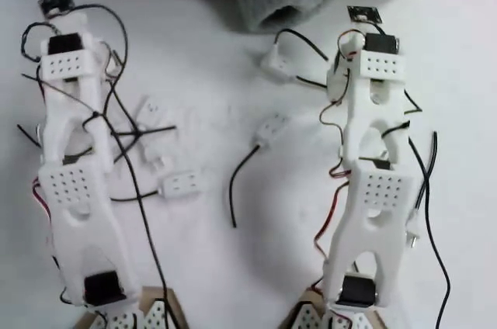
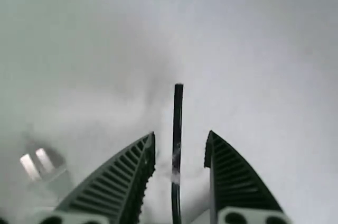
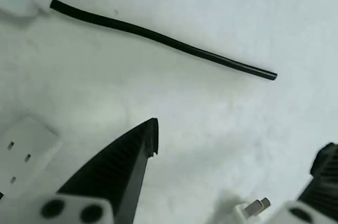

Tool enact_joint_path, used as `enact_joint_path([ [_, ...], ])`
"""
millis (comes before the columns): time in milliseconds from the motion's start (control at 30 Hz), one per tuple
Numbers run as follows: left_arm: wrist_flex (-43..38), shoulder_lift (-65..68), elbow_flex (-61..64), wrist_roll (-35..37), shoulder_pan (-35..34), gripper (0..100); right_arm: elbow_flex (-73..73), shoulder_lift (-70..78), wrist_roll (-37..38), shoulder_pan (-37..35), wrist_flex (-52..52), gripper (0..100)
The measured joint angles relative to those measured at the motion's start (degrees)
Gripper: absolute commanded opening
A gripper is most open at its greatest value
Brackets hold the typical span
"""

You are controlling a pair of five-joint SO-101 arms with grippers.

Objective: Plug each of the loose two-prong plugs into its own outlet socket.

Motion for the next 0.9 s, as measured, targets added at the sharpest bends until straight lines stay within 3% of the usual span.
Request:
enact_joint_path([
  [333,14.24,0.0,-0.26,10.55,-7.82,17,0.44,3.69,0.0,-2.55,0.0,42.9],
  [600,21.63,0.0,-4.48,12.13,-8.97,17,0.35,8.18,0.0,-4.57,-1.14,42.9],
  [900,21.1,2.37,-3.34,15.91,-12.31,17,-1.14,11.16,0.0,-5.98,-2.29,42.9],
])
